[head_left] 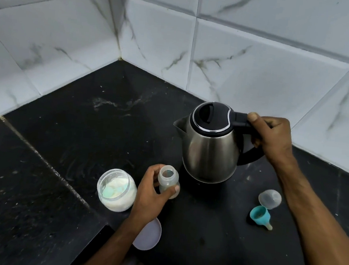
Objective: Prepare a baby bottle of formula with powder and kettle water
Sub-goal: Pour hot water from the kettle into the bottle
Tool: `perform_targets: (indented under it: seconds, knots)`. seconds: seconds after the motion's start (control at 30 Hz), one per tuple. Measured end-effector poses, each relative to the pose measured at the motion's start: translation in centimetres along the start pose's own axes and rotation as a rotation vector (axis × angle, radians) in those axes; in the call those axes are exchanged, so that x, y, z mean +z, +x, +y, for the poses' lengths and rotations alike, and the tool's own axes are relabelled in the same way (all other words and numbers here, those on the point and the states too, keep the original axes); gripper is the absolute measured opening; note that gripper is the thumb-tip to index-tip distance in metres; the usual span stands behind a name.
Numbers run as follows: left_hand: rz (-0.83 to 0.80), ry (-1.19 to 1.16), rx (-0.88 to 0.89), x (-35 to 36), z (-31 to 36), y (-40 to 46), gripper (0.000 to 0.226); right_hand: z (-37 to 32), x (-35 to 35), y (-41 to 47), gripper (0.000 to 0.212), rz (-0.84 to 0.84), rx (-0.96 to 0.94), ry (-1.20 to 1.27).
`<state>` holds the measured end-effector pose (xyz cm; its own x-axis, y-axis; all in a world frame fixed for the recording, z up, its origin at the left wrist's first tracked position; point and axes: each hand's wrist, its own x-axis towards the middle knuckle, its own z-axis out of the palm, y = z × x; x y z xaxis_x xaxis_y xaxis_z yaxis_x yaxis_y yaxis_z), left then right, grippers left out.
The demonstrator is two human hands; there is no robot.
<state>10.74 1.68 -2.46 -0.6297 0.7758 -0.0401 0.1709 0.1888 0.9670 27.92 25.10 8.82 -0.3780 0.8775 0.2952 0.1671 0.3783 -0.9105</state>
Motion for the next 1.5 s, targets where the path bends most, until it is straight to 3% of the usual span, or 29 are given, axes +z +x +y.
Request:
perform_targets:
  seconds: [0.43,0.7,1.5]
  knots:
    - [-0.079,0.023,0.031,0.2,2.9,3.5,0.057,-2.1,-2.3,-1.0,0.067,-0.057,-0.042,-0.155]
    - [-0.126,0.087,0.02,0.2,2.0,3.6,0.058,-2.9,-2.6,-1.3,0.08,-0.11,-0.084,-0.283]
    - [-0.205,0.14,0.04,1.3,0.7,4.5,0.057,-3.6,-2.9,-1.5,0.085,-0.142,-0.081,-0.423]
